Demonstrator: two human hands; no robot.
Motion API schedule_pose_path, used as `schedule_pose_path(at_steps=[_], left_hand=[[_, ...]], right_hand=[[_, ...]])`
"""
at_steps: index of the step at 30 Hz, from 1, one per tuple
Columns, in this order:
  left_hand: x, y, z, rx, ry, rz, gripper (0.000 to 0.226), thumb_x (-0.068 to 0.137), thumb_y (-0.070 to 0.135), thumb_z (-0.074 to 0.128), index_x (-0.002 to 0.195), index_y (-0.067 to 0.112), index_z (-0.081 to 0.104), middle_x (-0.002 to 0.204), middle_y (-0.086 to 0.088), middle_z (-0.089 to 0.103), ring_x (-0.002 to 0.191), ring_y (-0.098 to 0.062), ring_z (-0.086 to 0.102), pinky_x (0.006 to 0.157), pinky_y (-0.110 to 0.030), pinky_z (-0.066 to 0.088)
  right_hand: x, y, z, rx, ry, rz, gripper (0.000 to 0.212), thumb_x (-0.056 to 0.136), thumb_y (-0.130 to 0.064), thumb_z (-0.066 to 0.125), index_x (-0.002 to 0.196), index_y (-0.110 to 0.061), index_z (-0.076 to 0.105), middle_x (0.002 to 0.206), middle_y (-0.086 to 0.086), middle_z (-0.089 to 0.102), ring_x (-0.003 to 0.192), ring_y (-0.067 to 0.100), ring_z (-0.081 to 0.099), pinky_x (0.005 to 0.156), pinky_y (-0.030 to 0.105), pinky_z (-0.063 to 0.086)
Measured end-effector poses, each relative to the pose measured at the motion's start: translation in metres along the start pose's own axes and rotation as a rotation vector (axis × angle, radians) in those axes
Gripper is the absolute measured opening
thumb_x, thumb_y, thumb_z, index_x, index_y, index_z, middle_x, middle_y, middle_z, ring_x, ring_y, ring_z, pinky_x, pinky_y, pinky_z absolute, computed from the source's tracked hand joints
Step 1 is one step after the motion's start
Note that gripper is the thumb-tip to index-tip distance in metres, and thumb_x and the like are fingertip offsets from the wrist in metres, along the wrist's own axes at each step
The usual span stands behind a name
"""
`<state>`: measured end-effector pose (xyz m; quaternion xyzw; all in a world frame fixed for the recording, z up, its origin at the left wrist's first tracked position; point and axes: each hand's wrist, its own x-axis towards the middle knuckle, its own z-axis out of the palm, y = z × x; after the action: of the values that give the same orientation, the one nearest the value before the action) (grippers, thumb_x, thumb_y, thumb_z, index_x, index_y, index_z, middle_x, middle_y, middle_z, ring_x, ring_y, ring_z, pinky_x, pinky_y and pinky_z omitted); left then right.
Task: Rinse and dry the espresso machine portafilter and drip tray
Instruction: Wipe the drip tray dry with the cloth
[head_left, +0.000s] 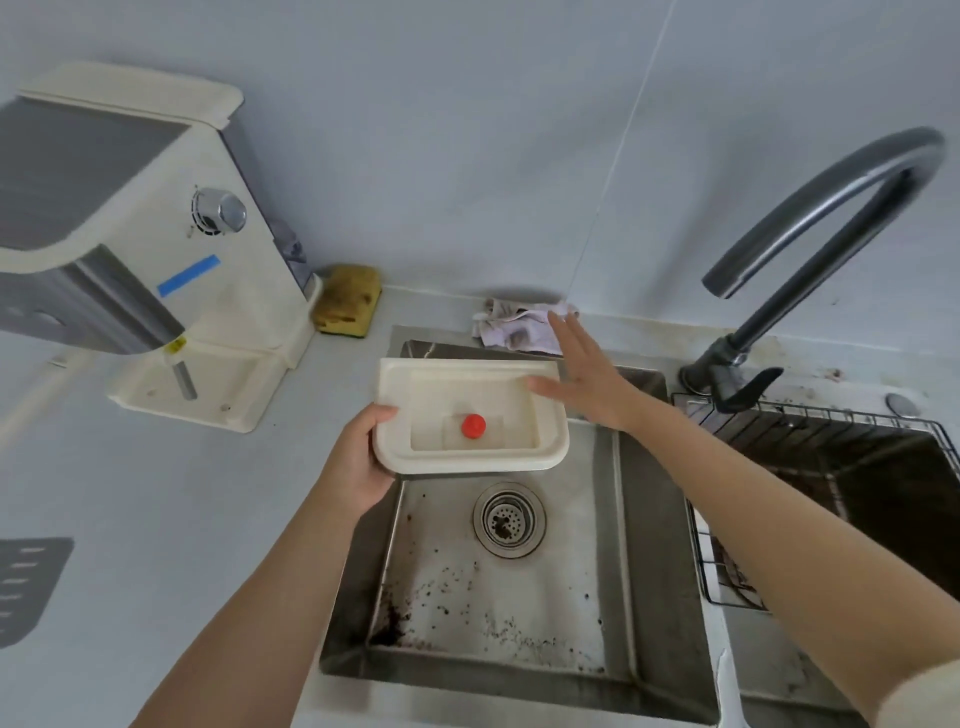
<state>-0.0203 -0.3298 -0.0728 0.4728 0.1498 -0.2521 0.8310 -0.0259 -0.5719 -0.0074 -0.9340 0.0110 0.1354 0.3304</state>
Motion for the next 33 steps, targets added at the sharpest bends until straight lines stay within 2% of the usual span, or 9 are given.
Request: schedule_pose_path(at_steps=[3, 6, 9, 12, 15, 19, 24, 28, 33], left_hand=[[-0.01, 0.002, 0.005, -0.008, -0.013, 0.008, 0.024, 0.09, 0.015, 0.038, 0.097, 0.015, 0.061, 0.078, -0.003, 0.072, 0.082, -0.023, 0.063, 0.071, -0.037, 0.053], [-0.02, 0.003, 0.01, -0.029, -0.025, 0.002, 0.024, 0.09, 0.016, 0.038, 0.101, 0.013, 0.059, 0.09, -0.007, 0.068, 0.087, -0.025, 0.061, 0.074, -0.039, 0.05], [-0.031, 0.002, 0.01, -0.025, -0.06, -0.016, 0.032, 0.09, 0.018, 0.039, 0.118, 0.012, 0.052, 0.098, -0.007, 0.065, 0.09, -0.024, 0.062, 0.066, -0.034, 0.057], [-0.047, -0.001, 0.008, -0.024, -0.099, -0.015, 0.038, 0.09, 0.02, 0.041, 0.127, 0.013, 0.048, 0.103, -0.007, 0.065, 0.094, -0.025, 0.062, 0.066, -0.034, 0.058], [-0.069, -0.003, 0.004, 0.017, -0.166, 0.032, 0.045, 0.086, 0.027, 0.051, 0.129, 0.016, 0.047, 0.111, -0.008, 0.064, 0.099, -0.024, 0.062, 0.066, -0.034, 0.058], [-0.1, -0.008, -0.006, 0.129, -0.203, 0.06, 0.112, 0.048, 0.043, 0.086, 0.14, 0.026, 0.025, 0.126, -0.006, 0.053, 0.11, -0.026, 0.057, 0.07, -0.039, 0.059], [-0.146, -0.017, -0.017, 0.342, -0.276, 0.076, 0.151, 0.013, 0.037, 0.094, 0.14, 0.033, 0.011, 0.123, 0.001, 0.043, 0.117, -0.024, 0.047, 0.08, -0.043, 0.055], [-0.179, -0.015, -0.026, 0.612, -0.328, 0.144, 0.126, 0.04, 0.012, 0.087, 0.141, 0.031, 0.015, 0.13, 0.003, 0.04, 0.123, -0.02, 0.044, 0.077, -0.025, 0.056], [-0.206, -0.005, -0.042, 0.816, -0.344, 0.28, 0.102, 0.06, -0.009, 0.078, 0.135, 0.03, 0.021, 0.127, 0.007, 0.041, 0.118, -0.01, 0.045, 0.075, -0.016, 0.054]], right_hand=[[-0.036, 0.006, 0.01, 0.022, -0.014, 0.046, 0.109, 0.075, -0.044, 0.07, 0.148, -0.017, -0.008, 0.157, 0.001, -0.011, 0.145, 0.016, -0.013, 0.117, 0.037, -0.001], [-0.06, 0.011, 0.026, 0.07, 0.014, 0.076, 0.124, 0.065, -0.04, 0.08, 0.148, -0.015, -0.008, 0.157, 0.001, -0.006, 0.145, 0.017, -0.011, 0.117, 0.036, 0.0], [-0.076, 0.01, 0.046, 0.164, 0.025, 0.088, 0.141, 0.045, -0.059, 0.084, 0.148, -0.021, -0.004, 0.156, 0.001, 0.012, 0.145, 0.021, 0.011, 0.118, 0.045, 0.017], [-0.093, 0.01, 0.056, 0.284, 0.062, 0.088, 0.122, 0.054, -0.03, 0.088, 0.143, -0.023, 0.006, 0.136, -0.004, 0.041, 0.126, 0.015, 0.042, 0.102, 0.03, 0.038], [-0.111, 0.004, 0.064, 0.326, 0.128, 0.041, 0.103, 0.063, -0.016, 0.084, 0.14, -0.02, 0.017, 0.126, -0.006, 0.046, 0.117, 0.014, 0.047, 0.096, 0.03, 0.042], [-0.136, -0.001, 0.075, 0.384, 0.169, 0.018, 0.094, 0.063, -0.016, 0.084, 0.138, -0.019, 0.026, 0.122, -0.01, 0.046, 0.116, 0.012, 0.047, 0.09, 0.025, 0.039], [-0.172, -0.009, 0.081, 0.412, 0.158, -0.002, 0.088, 0.065, -0.016, 0.083, 0.136, -0.02, 0.032, 0.118, -0.011, 0.051, 0.113, 0.014, 0.051, 0.097, 0.032, 0.044], [-0.196, -0.023, 0.083, 0.398, 0.149, -0.011, 0.086, 0.066, -0.013, 0.081, 0.136, -0.023, 0.031, 0.121, -0.01, 0.051, 0.113, 0.013, 0.052, 0.1, 0.037, 0.044], [-0.21, -0.048, 0.098, 0.365, 0.176, -0.016, 0.088, 0.065, -0.013, 0.081, 0.137, -0.023, 0.03, 0.11, -0.018, 0.052, 0.108, 0.013, 0.053, 0.089, 0.027, 0.046]])
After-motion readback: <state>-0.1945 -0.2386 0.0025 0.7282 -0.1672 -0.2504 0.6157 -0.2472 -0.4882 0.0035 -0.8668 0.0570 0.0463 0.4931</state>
